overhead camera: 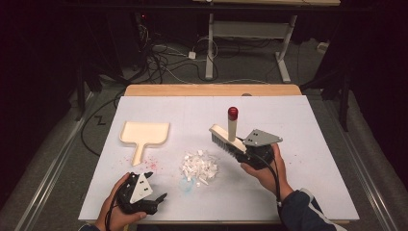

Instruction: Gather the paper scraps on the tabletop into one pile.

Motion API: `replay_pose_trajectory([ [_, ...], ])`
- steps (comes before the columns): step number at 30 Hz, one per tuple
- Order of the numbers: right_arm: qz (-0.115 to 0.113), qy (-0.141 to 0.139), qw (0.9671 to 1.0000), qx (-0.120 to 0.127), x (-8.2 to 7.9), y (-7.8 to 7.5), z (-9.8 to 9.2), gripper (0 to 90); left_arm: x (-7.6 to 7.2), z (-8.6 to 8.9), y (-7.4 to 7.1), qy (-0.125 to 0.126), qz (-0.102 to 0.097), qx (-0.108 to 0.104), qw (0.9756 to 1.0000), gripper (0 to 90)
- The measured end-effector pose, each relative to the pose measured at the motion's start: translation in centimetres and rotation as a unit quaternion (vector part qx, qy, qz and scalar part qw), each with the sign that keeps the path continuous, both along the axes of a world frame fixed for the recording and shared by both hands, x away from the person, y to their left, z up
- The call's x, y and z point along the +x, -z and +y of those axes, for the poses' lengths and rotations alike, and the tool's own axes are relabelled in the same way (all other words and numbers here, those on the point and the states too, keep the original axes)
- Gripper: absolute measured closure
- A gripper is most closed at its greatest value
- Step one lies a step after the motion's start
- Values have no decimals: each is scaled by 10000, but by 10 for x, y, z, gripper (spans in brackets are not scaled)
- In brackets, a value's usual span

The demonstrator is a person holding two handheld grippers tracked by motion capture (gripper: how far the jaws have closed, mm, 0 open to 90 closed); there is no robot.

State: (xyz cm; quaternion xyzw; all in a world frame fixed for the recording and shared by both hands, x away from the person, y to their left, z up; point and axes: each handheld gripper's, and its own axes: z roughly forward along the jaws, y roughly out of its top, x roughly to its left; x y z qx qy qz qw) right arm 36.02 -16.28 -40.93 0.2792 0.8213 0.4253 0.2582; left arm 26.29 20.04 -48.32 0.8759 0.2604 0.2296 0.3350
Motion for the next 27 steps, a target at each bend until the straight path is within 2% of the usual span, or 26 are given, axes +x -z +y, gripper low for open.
replay_pose_trajectory([
  [3,-43,323,9990,-309,8,15,7,682,1,0,0,6,11,22,10000,172],
  [5,-17,352,9979,-542,12,27,15,683,0,-1,1,15,14,17,10000,172],
  [7,17,256,9984,-502,9,35,24,682,0,-1,1,21,20,31,10000,172],
  [10,-103,47,9977,-662,-2,40,43,679,1,-1,1,12,13,33,10000,172],
  [13,-85,-106,9981,-604,-13,42,58,677,0,-1,1,18,13,48,10000,172],
  [15,-66,-177,9987,-483,-17,40,65,680,0,-1,1,20,12,45,10000,172],
  [19,-44,-306,9991,-278,-24,35,72,682,0,-1,1,13,7,41,10000,172],
  [20,-84,-318,9989,-325,-26,34,73,682,0,-1,1,17,7,52,10000,172],
  [22,-166,-269,9987,-401,-27,32,73,681,0,0,0,17,-1,41,10000,172],
  [27,-241,-87,9995,-164,-22,16,54,681,-1,0,0,-6,-12,46,10000,172],
])
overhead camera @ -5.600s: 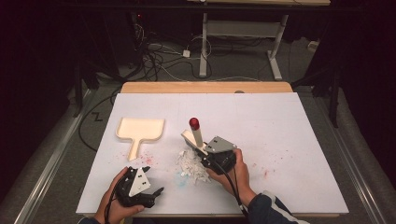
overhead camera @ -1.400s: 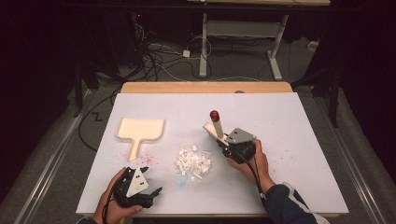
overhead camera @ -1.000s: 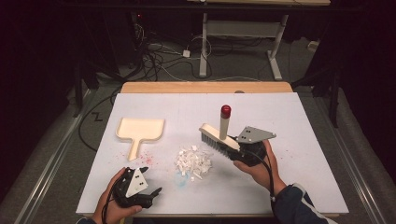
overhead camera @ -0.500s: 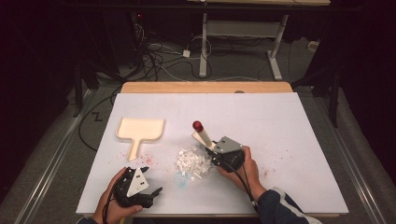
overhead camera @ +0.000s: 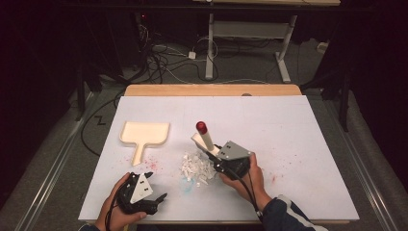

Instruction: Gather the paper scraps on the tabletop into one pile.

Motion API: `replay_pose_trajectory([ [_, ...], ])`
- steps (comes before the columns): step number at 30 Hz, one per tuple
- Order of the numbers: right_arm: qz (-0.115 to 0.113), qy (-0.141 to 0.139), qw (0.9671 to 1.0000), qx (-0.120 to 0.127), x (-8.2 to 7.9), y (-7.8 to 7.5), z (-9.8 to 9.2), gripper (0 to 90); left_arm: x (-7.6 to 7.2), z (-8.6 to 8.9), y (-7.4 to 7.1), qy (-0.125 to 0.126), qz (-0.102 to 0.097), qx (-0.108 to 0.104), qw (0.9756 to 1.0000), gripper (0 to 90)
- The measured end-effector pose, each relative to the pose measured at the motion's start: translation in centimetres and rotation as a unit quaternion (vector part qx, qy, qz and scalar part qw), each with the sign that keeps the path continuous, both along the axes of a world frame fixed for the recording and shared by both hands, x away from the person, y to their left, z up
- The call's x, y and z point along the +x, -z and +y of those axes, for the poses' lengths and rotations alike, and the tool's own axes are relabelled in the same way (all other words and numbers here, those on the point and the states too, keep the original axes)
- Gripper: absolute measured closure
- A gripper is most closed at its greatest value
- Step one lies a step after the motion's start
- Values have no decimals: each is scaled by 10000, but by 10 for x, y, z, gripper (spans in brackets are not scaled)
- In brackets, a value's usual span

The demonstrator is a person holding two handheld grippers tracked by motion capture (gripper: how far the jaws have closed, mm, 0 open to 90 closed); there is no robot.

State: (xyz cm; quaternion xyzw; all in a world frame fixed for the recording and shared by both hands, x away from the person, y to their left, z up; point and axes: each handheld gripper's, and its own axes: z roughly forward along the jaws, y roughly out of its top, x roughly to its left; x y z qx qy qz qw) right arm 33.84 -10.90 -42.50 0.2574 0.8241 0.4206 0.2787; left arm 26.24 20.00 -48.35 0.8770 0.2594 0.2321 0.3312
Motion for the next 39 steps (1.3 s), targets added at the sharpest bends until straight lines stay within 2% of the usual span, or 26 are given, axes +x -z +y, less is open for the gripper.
replay_pose_trajectory([
  [2,-62,65,9999,125,1,-10,-14,681,0,0,0,-2,0,-4,10000,172],
  [8,-50,116,9997,191,-3,-29,-59,682,0,1,0,-19,-9,14,10000,172],
  [15,25,91,9999,117,-17,-30,-108,681,0,-1,0,-32,16,22,10000,172],
  [19,158,-87,9997,152,-30,-31,-132,681,0,-1,0,-41,23,38,10000,172],
  [23,367,-333,9987,80,-43,-35,-151,681,0,0,0,-50,28,45,10000,171],
  [26,589,-406,9973,153,-52,-36,-164,681,1,0,0,-65,35,37,10000,172],
  [30,801,-518,9954,-8,-61,-35,-177,681,0,-1,-1,-60,33,48,10000,172],
  [33,1067,-631,9923,84,-65,-31,-187,681,0,-1,0,-60,44,47,10000,172],
  [36,1303,-743,9887,-18,-65,-28,-193,681,0,-1,-1,-39,11,79,10000,172],
  [39,1551,-823,9845,15,-60,-21,-199,681,1,-1,-1,-19,19,69,10000,172],
])
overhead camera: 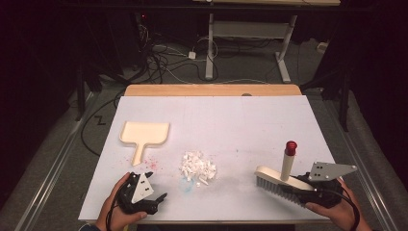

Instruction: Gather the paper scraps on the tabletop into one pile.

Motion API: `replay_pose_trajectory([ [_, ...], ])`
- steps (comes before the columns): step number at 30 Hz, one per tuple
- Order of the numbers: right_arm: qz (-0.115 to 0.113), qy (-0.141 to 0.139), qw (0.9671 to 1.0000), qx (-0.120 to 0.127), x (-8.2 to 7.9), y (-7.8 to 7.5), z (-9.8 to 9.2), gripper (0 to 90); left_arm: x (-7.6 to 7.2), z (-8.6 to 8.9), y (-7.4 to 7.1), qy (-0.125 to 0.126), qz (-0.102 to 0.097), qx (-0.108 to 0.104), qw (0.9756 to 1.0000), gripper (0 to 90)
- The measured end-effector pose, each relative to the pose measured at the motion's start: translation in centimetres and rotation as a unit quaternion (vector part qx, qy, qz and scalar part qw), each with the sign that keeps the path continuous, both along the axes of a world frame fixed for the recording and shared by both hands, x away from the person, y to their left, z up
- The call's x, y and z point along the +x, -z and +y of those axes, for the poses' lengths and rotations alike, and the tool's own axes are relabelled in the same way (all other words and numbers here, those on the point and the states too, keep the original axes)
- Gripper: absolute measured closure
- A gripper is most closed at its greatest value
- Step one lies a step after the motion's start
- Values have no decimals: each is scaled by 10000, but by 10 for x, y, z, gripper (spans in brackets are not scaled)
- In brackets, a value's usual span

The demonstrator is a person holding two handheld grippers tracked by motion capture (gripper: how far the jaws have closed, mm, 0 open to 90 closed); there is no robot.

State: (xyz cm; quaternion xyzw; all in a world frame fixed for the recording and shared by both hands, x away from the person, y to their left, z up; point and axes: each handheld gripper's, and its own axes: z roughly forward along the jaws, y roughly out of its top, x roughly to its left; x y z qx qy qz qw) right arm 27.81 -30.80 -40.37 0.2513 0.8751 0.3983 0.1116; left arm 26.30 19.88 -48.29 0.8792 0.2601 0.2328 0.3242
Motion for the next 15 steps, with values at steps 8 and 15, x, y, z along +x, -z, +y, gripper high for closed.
replay_pose_trajectory([
  [8,-136,251,9986,-453,24,7,-11,662,0,0,0,21,16,6,10000,172],
  [15,-79,276,9977,-609,48,6,-21,626,0,-2,1,48,38,26,10000,172],
])
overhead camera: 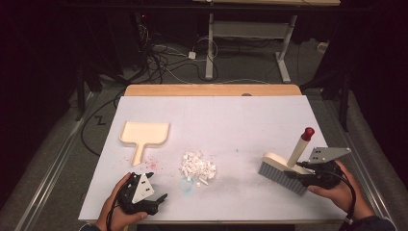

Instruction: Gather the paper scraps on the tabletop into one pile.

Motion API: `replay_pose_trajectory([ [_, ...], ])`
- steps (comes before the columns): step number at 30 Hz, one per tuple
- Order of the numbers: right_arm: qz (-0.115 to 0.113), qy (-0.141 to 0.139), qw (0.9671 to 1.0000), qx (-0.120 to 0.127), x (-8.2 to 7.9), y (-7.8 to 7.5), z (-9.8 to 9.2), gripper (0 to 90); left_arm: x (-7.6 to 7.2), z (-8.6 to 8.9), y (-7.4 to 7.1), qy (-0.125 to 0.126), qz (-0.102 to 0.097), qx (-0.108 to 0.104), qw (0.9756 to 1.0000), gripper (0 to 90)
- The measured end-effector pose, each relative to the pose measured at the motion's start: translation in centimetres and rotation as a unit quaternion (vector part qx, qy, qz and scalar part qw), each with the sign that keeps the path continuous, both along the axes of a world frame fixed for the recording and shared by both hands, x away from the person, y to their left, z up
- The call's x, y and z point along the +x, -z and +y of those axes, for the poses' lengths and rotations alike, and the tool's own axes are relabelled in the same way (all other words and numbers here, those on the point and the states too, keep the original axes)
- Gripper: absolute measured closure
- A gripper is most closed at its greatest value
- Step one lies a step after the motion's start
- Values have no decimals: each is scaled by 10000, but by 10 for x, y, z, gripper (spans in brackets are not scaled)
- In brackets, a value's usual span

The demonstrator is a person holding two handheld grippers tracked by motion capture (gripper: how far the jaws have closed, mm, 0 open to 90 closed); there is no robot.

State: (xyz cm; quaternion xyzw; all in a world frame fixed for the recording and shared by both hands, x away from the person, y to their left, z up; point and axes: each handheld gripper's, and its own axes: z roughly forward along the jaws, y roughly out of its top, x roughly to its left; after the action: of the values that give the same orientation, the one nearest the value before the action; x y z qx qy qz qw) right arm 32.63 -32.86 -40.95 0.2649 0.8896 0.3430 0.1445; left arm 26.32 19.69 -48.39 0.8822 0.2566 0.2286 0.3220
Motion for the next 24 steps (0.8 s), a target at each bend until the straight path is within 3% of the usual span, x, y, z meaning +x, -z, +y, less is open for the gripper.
replay_pose_trajectory([
  [6,-3,-133,9988,-473,20,-4,2,582,0,-1,1,22,32,24,10000,172],
  [8,-99,-35,9965,-825,25,-5,6,551,0,-2,1,24,38,31,10000,172],
  [11,-215,-52,9906,-1347,36,-2,12,512,0,-2,2,31,90,9,10000,172],
  [12,-148,5,9903,-1383,39,-1,13,504,0,-1,2,25,98,8,9999,172],
  [15,-259,221,9875,-1540,48,-2,15,461,1,-1,2,43,112,14,9999,172],
  [16,-348,336,9863,-1579,50,-3,15,462,1,-2,3,52,117,17,9999,172],
  [20,-518,618,9902,-1142,56,-8,12,477,1,-2,3,62,121,27,9999,172],
  [24,-739,1313,9839,-958,62,-5,8,629,1,-2,3,65,121,32,9999,172],
])
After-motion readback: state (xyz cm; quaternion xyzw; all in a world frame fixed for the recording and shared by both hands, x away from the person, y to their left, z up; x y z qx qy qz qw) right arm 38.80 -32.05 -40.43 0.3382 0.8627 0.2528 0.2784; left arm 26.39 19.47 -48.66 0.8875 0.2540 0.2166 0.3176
